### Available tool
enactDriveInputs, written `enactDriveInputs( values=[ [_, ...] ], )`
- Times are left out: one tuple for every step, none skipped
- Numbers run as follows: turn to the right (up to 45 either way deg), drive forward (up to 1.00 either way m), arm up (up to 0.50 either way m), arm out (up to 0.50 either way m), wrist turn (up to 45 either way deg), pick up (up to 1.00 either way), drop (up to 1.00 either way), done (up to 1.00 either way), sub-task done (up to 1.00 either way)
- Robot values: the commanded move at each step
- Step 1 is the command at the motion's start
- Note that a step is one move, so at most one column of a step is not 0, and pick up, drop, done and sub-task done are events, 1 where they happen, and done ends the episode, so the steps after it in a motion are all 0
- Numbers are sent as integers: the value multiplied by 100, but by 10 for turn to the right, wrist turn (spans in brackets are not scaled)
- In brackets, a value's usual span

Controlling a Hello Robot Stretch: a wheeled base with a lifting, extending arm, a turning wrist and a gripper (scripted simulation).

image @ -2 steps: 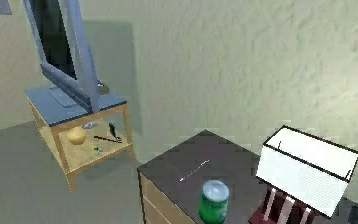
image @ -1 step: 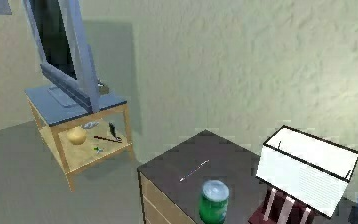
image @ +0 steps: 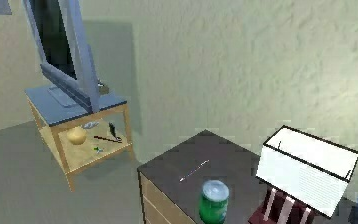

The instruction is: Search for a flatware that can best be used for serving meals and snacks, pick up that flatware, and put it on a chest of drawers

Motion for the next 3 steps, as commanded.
enactDriveInputs(
  values=[
    [0,0,0,0,0,0,100,0,0],
    [0,0,0,-10,0,0,0,0,0],
    [0,0,0,0,0,0,0,100,0]
  ],
)
